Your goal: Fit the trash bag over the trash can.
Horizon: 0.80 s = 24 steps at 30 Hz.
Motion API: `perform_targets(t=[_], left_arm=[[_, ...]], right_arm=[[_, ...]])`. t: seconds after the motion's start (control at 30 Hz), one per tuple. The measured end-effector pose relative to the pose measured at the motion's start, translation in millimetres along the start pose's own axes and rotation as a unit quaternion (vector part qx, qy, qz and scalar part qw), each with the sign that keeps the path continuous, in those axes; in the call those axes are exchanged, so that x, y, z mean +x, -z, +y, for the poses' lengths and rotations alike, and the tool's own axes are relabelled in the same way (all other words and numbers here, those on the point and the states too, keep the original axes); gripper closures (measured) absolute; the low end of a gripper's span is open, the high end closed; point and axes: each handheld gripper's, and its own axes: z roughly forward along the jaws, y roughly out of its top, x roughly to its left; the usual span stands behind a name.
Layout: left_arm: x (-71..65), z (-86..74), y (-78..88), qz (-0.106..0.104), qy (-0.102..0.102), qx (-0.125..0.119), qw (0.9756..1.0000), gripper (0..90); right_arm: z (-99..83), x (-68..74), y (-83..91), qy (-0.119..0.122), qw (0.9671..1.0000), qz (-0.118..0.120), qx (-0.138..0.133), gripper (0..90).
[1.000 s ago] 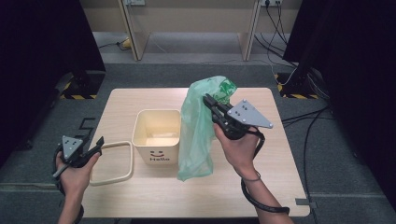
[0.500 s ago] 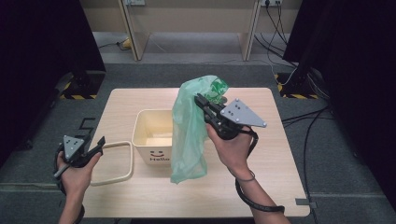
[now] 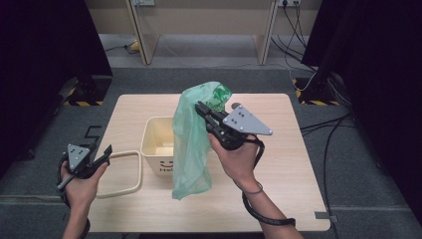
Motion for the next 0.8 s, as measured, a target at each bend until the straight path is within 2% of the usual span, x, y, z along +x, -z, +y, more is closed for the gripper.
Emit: perform_targets(t=[0.5,0.8], left_arm=[[-2.2,2.7,1.2,-0.002,-0.003,-0.005,1.0,43.5],[-1.7,3.3,2.0,-0.001,-0.003,-0.007,1.0,43.5]], right_arm=[[4.6,20.4,-18.5,-0.015,0.9995,0.024,-0.01,90.0],[1.9,28.6,-26.4,-0.02,0.9992,0.034,-0.007,90.0]])
